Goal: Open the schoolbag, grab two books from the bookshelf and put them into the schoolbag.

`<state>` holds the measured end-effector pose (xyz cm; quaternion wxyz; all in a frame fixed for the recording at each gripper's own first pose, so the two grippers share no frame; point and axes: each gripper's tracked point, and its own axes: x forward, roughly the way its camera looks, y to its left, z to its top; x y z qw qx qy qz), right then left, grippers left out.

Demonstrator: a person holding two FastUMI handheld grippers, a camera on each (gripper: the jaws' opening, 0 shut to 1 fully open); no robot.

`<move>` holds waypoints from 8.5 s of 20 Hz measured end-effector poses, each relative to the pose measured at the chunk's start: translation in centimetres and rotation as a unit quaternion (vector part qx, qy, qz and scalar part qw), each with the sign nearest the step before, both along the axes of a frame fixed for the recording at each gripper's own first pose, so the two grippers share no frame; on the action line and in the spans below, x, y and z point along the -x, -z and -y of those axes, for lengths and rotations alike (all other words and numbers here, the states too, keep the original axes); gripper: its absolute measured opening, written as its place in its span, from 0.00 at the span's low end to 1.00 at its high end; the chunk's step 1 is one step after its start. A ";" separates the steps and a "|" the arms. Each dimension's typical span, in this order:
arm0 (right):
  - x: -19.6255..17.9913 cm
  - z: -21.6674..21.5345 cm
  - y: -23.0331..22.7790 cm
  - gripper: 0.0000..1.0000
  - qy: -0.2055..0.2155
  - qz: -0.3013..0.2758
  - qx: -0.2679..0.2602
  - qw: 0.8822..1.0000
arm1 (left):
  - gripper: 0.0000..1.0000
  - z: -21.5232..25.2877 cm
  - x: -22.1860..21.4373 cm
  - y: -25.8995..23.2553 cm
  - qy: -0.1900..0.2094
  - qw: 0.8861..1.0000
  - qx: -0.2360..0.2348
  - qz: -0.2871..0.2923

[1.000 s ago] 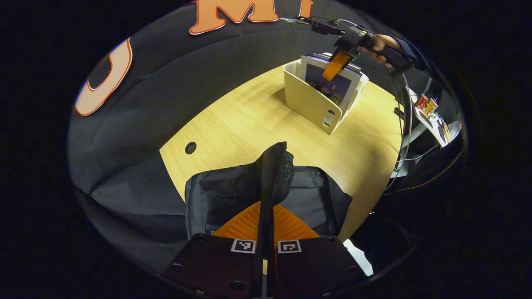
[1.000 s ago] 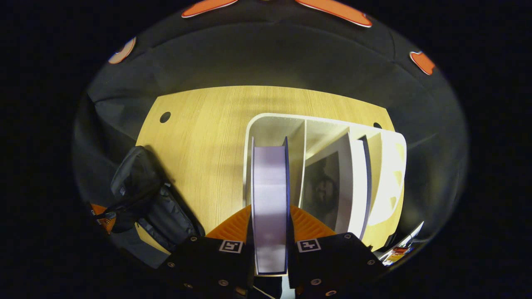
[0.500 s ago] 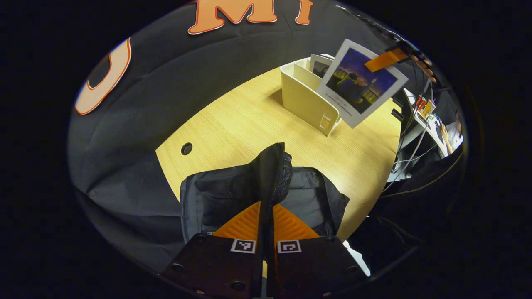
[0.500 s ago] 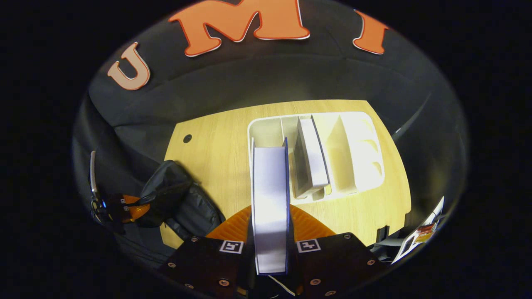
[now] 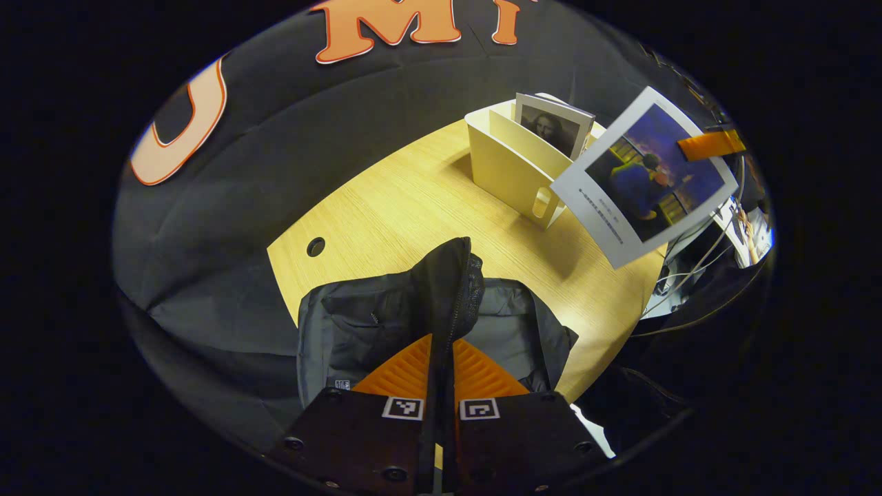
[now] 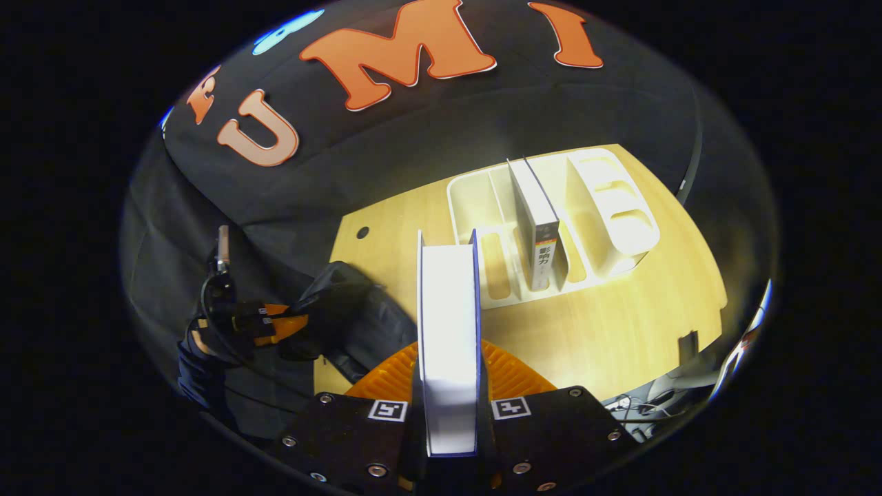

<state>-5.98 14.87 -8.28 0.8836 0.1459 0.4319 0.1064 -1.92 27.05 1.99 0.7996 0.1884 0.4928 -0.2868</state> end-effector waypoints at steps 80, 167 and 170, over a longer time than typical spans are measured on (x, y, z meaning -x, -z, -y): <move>-21.4 8.6 2.9 0.99 -0.125 -0.070 0.124 0.982 | 0.05 4.4 2.2 0.7 -0.175 0.984 0.021 0.026; -3.4 -16.6 14.4 0.98 -0.012 -0.060 -0.156 0.986 | 0.12 5.1 4.3 -1.5 -0.061 0.988 0.118 0.076; -4.3 -10.1 11.7 0.98 -0.005 -0.019 -0.128 0.992 | 0.31 6.5 4.9 -1.1 -0.077 0.988 0.099 0.092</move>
